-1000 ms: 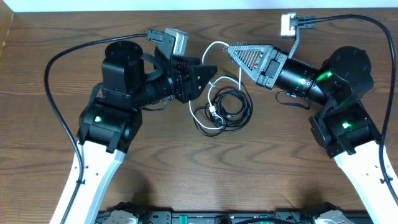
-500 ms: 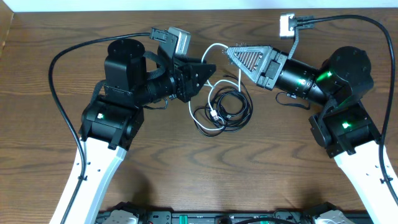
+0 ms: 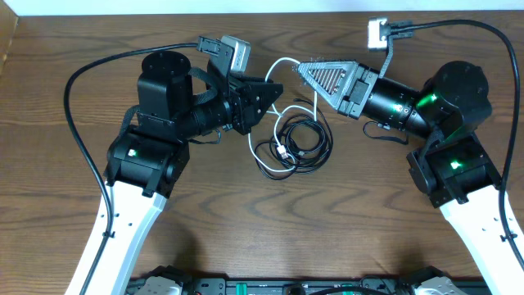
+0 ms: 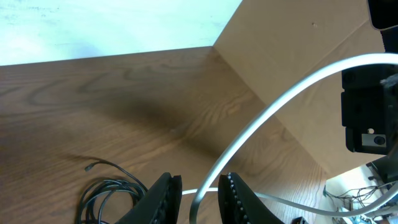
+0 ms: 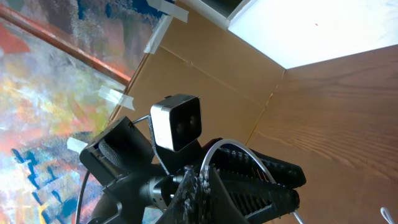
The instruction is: Untangle cables
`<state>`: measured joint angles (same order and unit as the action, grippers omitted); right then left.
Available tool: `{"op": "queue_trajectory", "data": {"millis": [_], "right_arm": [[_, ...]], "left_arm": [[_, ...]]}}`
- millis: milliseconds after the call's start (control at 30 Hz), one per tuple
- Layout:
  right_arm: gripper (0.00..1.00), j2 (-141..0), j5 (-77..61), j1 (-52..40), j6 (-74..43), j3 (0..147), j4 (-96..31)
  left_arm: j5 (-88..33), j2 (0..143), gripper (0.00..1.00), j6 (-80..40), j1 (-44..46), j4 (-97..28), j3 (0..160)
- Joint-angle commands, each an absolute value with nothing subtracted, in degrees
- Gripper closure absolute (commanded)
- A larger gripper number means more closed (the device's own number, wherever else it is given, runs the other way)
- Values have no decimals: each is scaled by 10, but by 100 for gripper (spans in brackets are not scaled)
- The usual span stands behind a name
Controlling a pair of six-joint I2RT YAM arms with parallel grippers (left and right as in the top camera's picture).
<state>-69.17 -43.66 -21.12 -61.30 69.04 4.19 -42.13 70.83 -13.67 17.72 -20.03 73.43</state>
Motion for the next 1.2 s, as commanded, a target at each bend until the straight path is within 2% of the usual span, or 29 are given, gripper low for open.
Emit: {"op": "queue_trajectory", "data": {"millis": [0, 1167], "right_arm": [[99, -692, -430, -203, -619, 696, 45], [99, -692, -430, -200, -619, 696, 45]], "left_arm": [[-431, 707, 74, -140, 178, -198, 745], [-457, 708, 74, -142, 178, -190, 744]]}}
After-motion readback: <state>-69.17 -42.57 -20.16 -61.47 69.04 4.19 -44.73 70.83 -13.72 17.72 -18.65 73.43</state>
